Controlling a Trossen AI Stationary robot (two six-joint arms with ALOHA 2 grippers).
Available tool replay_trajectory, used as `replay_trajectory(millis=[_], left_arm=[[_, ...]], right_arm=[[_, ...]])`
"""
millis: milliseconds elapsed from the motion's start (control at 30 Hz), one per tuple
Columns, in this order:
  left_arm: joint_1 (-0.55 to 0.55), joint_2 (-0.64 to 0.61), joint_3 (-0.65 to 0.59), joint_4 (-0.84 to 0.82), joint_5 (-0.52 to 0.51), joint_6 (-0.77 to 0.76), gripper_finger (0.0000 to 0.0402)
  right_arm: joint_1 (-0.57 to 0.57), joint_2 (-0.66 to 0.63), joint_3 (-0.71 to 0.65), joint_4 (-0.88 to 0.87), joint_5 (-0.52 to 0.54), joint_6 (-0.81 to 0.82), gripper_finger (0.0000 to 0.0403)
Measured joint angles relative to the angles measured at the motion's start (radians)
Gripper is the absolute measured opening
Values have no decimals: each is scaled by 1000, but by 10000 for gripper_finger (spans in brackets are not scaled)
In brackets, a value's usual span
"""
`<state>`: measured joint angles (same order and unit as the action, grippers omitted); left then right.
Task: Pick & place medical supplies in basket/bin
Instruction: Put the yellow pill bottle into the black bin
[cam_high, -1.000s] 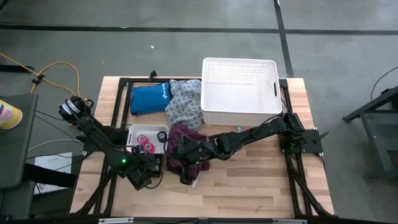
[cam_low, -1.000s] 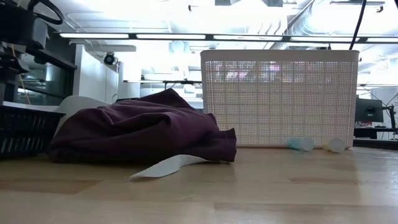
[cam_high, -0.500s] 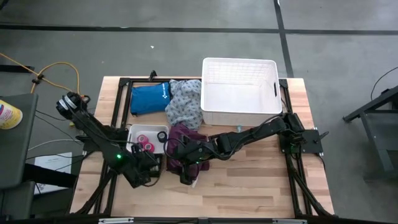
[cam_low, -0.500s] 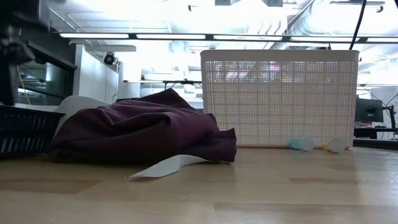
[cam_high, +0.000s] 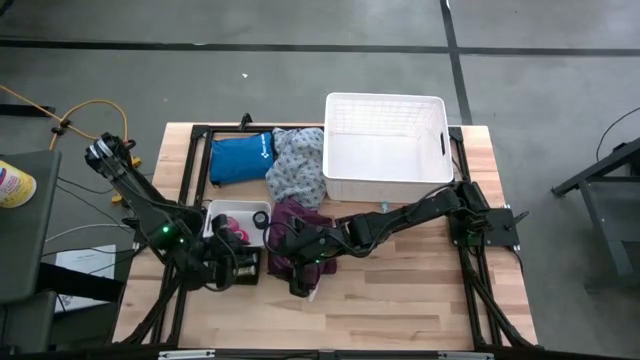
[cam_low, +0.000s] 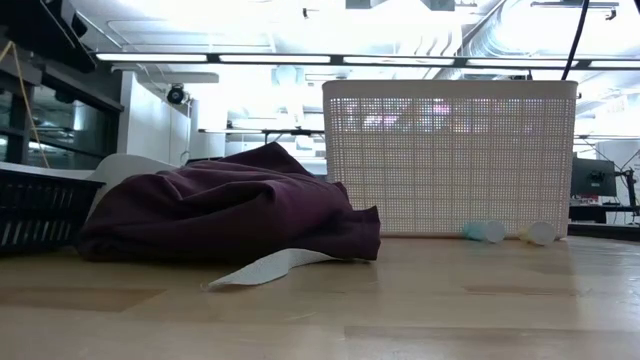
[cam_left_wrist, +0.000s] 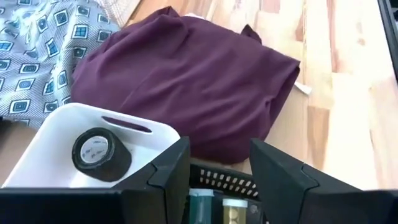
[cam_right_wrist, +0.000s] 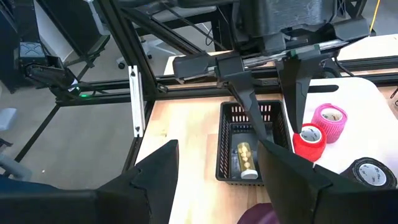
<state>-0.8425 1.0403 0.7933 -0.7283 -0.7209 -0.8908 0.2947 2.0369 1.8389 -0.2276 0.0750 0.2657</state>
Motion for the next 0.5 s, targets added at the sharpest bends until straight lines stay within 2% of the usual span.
replay_trajectory(millis=[267, 500], left_arm=[[0, 1, 0, 21, -22, 11, 159], [1, 2, 0, 153, -80, 184, 159]], right_arm=[[0, 0, 0, 0, 0, 0, 206], [0, 0, 0, 0, 0, 0, 206]])
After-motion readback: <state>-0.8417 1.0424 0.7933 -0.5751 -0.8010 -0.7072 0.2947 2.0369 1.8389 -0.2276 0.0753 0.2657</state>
